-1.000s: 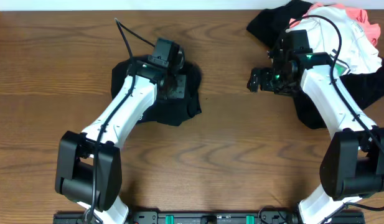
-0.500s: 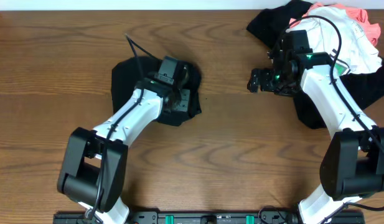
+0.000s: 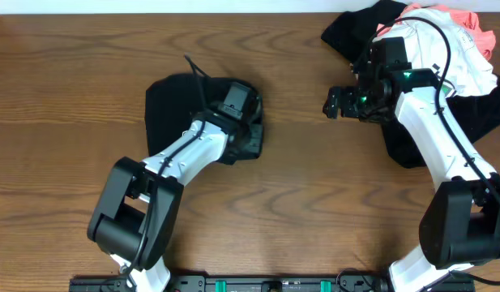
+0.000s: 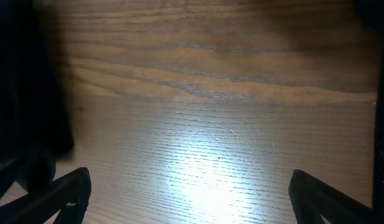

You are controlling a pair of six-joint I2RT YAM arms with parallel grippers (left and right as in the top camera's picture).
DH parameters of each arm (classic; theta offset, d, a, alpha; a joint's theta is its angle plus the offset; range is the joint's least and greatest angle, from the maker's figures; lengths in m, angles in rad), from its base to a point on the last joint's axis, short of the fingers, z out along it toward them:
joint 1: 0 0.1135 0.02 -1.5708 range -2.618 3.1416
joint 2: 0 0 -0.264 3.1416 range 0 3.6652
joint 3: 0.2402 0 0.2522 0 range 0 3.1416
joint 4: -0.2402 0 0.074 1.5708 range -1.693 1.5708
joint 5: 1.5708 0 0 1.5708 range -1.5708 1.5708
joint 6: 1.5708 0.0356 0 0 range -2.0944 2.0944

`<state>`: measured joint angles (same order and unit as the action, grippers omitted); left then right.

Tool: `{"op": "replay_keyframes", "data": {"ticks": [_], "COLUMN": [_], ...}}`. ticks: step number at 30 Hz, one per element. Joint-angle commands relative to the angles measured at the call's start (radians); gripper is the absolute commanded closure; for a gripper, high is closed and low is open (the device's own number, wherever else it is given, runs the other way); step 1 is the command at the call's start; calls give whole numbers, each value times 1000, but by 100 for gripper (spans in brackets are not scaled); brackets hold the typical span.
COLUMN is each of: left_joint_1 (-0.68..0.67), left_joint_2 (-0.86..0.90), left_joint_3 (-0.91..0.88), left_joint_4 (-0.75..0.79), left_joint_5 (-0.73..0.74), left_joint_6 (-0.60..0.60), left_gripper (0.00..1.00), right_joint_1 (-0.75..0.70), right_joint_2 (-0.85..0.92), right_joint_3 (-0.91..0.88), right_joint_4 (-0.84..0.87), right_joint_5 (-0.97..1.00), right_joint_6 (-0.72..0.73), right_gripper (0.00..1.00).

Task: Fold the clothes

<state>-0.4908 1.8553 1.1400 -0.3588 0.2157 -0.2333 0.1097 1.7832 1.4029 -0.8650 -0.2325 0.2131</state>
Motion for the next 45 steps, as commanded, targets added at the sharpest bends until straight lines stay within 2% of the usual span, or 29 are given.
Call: {"op": "replay_keyframes", "data": {"ticks": [1,5,8,12,14,17,19,24,32,37,38,40,41,42,43,45], "left_joint_1": [-22,-13,5,43,74,145,191,307,397,439,444,453,455,455,459,473], "left_joint_2": [8,-10,-79,-220,-268,-269,-243,-143,-12,27,29,30,30,30,29,28], "left_joint_3": [-5,24,53,61,61,61,61,61,61,61,61,61,61,61,61,61], "left_joint_4": [13,10,9,10,24,54,63,82,99,100,101,103,103,103,103,94], "left_joint_5": [35,35,22,-251,-345,-336,-331,-145,-137,-39,-26,-16,-17,-17,-17,-17], "left_joint_6": [-31,-26,25,31,100,264,304,419,423,423,418,412,412,412,412,407], "left_gripper": [94,94,94,94,94,94,94,94,94,93,77,32,14,6,2,2], "right_joint_1": [8,8,8,8,8,8,9,10,10,10,10,10,10,10,10,10], "right_joint_2": [-25,-25,-25,-25,-25,-25,-25,-25,-25,-25,-25,-25,-25,-25,-25,-25], "right_joint_3": [-4,-4,-4,-4,-4,-4,-4,-4,-4,-4,-4,-4,-4,-4,-4,-4], "right_joint_4": [1,1,0,-4,-5,-3,-3,-3,-3,0,2,3,2,2,2,1], "right_joint_5": [-8,-8,-8,-8,-8,-8,-8,-8,-8,-8,-8,-8,-8,-8,-8,-8], "right_joint_6": [11,11,11,11,11,11,11,11,11,11,11,11,11,11,11,11], "right_gripper": [1,1,1,1,1,1,1,1,1,1,1,1,1,1,1,1]}}
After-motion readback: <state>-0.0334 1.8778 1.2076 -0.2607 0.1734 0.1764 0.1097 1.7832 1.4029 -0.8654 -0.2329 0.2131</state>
